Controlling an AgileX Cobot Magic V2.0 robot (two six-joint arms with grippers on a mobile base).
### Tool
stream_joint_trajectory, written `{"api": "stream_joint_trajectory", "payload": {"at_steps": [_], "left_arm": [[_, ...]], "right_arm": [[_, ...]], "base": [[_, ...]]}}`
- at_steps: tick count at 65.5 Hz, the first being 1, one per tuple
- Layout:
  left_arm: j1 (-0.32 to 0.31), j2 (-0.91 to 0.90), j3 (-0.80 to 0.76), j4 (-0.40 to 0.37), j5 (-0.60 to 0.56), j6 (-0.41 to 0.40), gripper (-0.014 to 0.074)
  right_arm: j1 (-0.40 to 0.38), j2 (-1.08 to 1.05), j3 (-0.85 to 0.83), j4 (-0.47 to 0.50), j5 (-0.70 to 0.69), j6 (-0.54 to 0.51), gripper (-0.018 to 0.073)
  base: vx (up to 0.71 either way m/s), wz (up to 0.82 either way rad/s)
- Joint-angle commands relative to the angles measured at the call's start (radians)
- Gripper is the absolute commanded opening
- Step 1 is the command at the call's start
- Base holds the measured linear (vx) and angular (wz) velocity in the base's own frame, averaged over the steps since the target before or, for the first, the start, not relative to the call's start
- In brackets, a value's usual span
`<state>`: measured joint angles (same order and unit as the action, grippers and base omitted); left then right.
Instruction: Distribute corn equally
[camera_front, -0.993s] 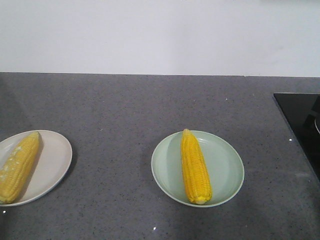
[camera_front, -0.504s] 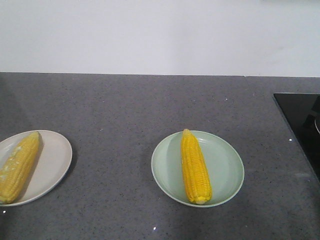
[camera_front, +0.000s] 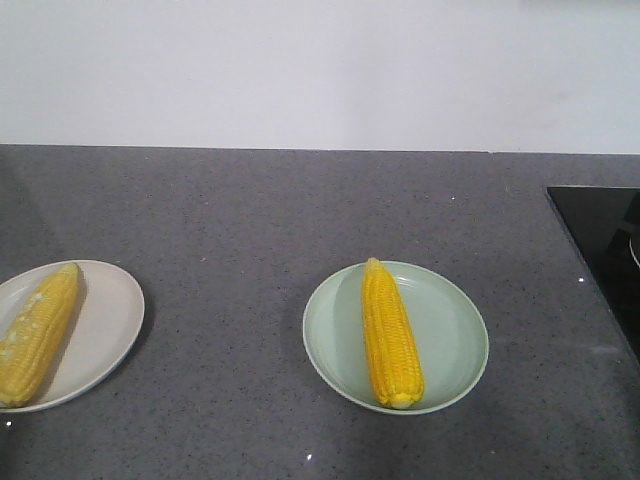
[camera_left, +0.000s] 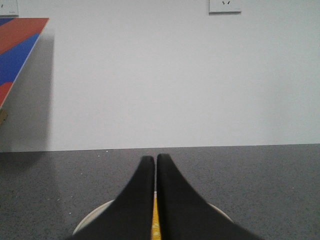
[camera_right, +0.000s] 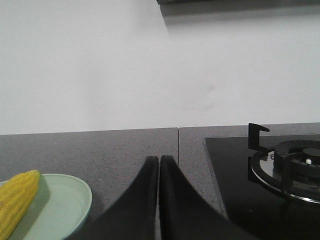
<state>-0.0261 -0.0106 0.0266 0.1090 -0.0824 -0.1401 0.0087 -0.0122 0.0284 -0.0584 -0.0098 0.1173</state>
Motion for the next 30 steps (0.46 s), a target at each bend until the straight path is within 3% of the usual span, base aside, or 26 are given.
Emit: {"api": "stream_joint_trajectory", "payload": {"at_steps": [1,30], "left_arm": [[0.002,-0.017,0.013,-0.011,-0.077,0.0,-0.0006],[0.002,-0.017,0.013,-0.011,-0.077,0.0,-0.0006]], "right_arm": [[-0.005,-0.003,0.009,-0.003,-0.079,-0.003,-0.0011],[-0.005,-0.003,0.009,-0.004,-0.079,-0.004,-0.0011]], "base": [[0.0,0.0],[0.0,0.0]]}}
